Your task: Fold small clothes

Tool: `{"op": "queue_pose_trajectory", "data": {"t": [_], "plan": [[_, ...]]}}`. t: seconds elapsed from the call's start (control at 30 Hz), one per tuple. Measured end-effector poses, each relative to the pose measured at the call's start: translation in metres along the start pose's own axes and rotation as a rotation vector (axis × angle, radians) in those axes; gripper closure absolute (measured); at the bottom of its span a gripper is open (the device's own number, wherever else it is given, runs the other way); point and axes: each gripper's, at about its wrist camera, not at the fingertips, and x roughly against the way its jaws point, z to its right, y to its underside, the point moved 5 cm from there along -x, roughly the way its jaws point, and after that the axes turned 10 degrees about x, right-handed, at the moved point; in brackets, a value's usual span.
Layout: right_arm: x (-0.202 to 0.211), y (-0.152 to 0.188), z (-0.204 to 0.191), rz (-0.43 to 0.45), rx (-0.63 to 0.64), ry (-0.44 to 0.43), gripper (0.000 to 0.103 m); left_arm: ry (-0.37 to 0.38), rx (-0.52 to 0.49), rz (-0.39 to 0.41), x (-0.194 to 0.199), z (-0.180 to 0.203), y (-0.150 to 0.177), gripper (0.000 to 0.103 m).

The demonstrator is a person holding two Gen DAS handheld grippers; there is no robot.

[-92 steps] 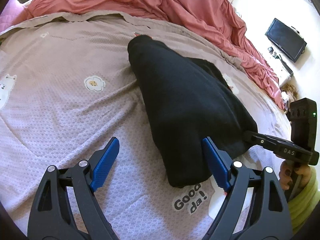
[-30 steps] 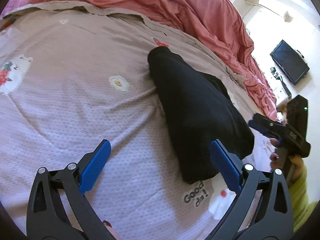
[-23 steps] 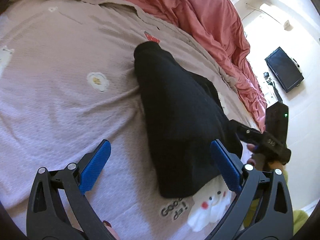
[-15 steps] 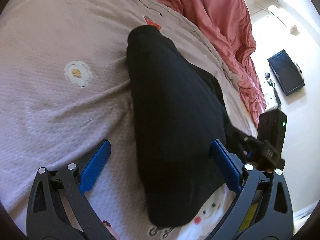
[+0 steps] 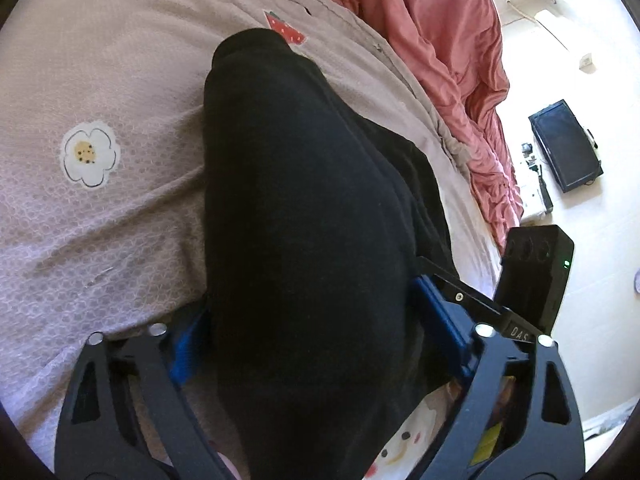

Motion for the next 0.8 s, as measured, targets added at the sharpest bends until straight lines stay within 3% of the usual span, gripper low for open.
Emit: {"op": "queue_pose_trajectory", "data": {"t": [0.03,0.1,0.2,0.6,0.8], "plan": [[0.002,0.0,-0.002,0.007,0.017,0.008,0.052,-0.012,-0.005,-0.001,0.001,0.001,0.001,0.025],[0.007,-0.001,-0.007,0.016,0.041,0.024,0.055,-0.016,-0.007,0.001,0.003,0.002,0.0,0.034],[0.013,-0.005,-0.014,0.029,0.065,0.037,0.058,-0.019,-0.012,0.017,0.01,0.005,-0.002,0.04],[0.056,-0.023,-0.043,0.133,0.093,0.024,0.058,0.003,-0.114,0.113,0.056,0.047,0.001,0.041],[0.066,-0.017,-0.058,0.135,0.096,0.047,0.058,0.01,-0.13,0.134,0.07,0.052,0.013,0.041]]}}
